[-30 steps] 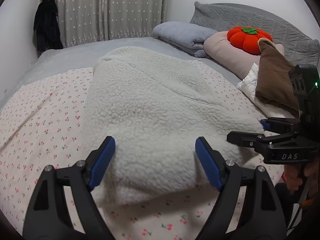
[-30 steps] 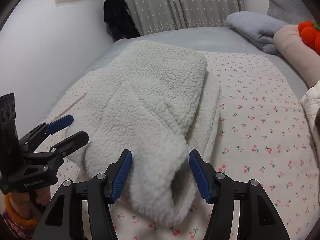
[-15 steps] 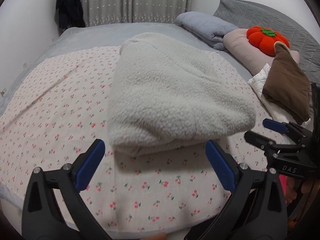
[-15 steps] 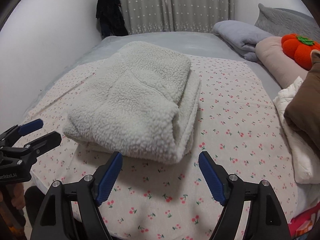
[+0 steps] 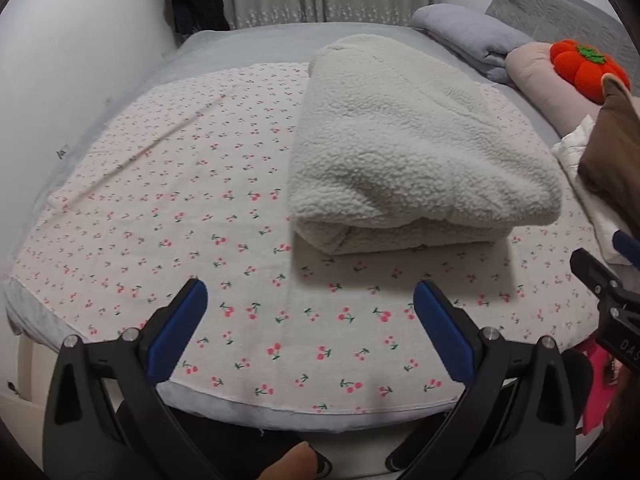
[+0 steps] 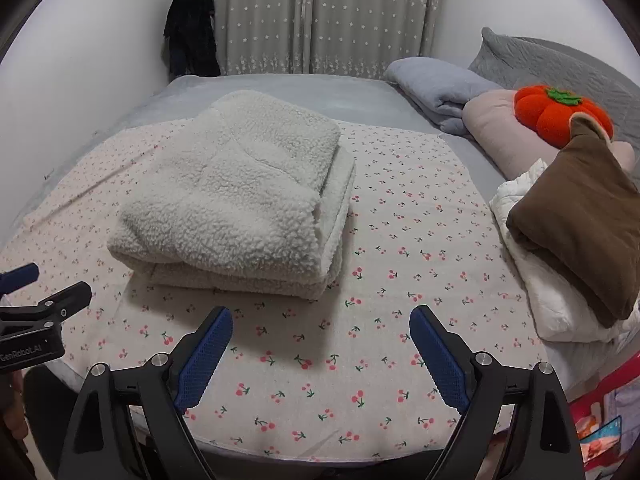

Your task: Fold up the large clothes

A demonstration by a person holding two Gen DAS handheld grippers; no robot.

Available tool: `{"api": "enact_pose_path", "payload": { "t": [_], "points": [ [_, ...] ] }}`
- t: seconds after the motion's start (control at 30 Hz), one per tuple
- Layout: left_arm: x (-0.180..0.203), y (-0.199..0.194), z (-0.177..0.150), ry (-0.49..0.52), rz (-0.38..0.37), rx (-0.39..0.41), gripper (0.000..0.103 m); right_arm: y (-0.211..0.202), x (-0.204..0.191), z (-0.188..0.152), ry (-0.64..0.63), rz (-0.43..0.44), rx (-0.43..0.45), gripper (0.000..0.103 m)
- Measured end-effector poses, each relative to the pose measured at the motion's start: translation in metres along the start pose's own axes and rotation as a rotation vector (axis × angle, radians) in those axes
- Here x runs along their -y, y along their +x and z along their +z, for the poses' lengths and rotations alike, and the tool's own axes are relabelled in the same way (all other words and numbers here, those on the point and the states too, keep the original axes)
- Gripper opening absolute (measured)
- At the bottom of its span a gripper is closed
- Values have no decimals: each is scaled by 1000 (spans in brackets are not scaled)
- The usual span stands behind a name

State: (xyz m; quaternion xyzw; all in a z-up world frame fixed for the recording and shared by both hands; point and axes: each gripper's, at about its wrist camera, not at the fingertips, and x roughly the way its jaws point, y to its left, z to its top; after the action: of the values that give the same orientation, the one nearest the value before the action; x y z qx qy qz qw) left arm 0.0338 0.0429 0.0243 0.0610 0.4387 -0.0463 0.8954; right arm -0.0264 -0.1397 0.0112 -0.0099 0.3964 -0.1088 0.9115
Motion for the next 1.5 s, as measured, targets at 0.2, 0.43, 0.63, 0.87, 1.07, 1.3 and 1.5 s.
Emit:
{"api": "enact_pose_path", "payload": {
  "t": [0.2, 0.43, 0.63, 0.87, 1.07, 1.3, 1.5],
  "points": [
    [3, 3, -4, 1, 1, -16, 102, 14, -6, -3, -10, 8, -40, 92],
    [10, 2, -1, 16, 2, -8, 102, 18, -13, -3, -33, 27, -45, 92],
    [15, 1, 0, 20, -1, 0, 102, 18, -14, -1, -42, 33, -39, 92],
    [20, 2, 1, 31, -11, -2, 102, 20, -10, -1, -40, 34, -44, 92],
    [23, 2, 1, 35, -16, -8, 102, 20, -11, -1, -42, 35, -46, 92],
    [23, 2, 0, 37, -17, -5, 102, 20, -13, -1, -46, 33, -49, 92],
    [24, 2, -1, 39, -26, -11, 102, 20, -14, -2, -47, 31, -50, 92]
  ]
}}
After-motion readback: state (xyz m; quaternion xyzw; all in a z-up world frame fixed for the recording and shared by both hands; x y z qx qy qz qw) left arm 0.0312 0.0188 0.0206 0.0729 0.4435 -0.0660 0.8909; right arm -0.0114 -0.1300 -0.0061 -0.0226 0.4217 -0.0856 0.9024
